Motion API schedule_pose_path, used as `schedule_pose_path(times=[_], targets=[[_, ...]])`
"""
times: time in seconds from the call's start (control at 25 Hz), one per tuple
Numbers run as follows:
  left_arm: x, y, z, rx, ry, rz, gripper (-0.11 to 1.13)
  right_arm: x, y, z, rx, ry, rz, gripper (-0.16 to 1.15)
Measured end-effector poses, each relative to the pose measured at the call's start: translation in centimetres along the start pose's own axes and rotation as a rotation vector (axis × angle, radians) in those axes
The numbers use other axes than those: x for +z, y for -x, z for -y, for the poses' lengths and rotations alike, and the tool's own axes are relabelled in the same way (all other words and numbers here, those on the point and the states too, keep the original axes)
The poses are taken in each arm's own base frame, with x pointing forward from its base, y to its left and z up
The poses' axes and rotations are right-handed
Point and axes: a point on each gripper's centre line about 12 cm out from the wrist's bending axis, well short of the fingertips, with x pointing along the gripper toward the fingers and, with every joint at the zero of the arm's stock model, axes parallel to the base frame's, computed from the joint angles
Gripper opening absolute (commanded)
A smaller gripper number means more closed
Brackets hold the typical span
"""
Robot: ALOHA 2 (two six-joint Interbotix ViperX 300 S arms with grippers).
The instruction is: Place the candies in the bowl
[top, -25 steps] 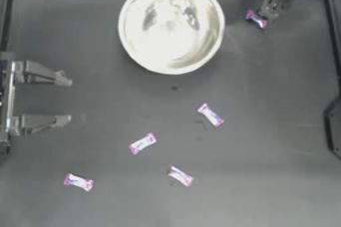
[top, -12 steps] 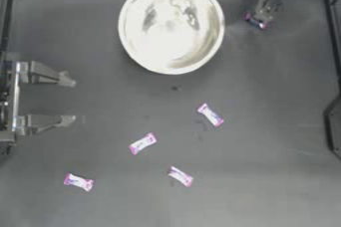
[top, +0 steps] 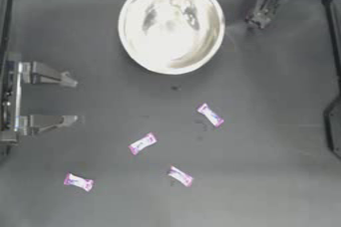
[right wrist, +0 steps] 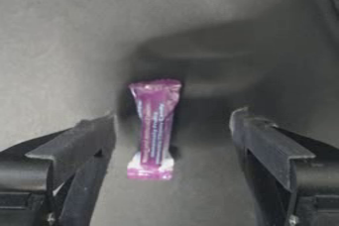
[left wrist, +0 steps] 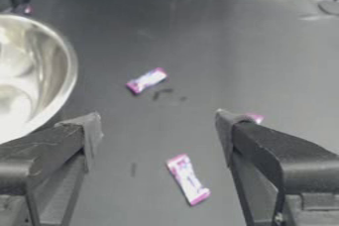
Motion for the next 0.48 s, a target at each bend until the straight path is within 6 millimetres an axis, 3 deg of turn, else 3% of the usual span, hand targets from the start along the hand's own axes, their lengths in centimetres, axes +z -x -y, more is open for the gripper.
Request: schedule_pose_path(times=[0.32, 0.48], targets=[[0.03, 0.03, 0.00, 0.000, 0.002, 0.002, 0.99, -0.12, -0.58, -0.02, 0.005, -0.001, -0.011, 0.92], [0.00, 0.00, -0.03, 0.001, 0.002, 0.000, 0.99, -0.13, -0.69, -0.11, 0.009, -0.005, -0.013, 0.76]])
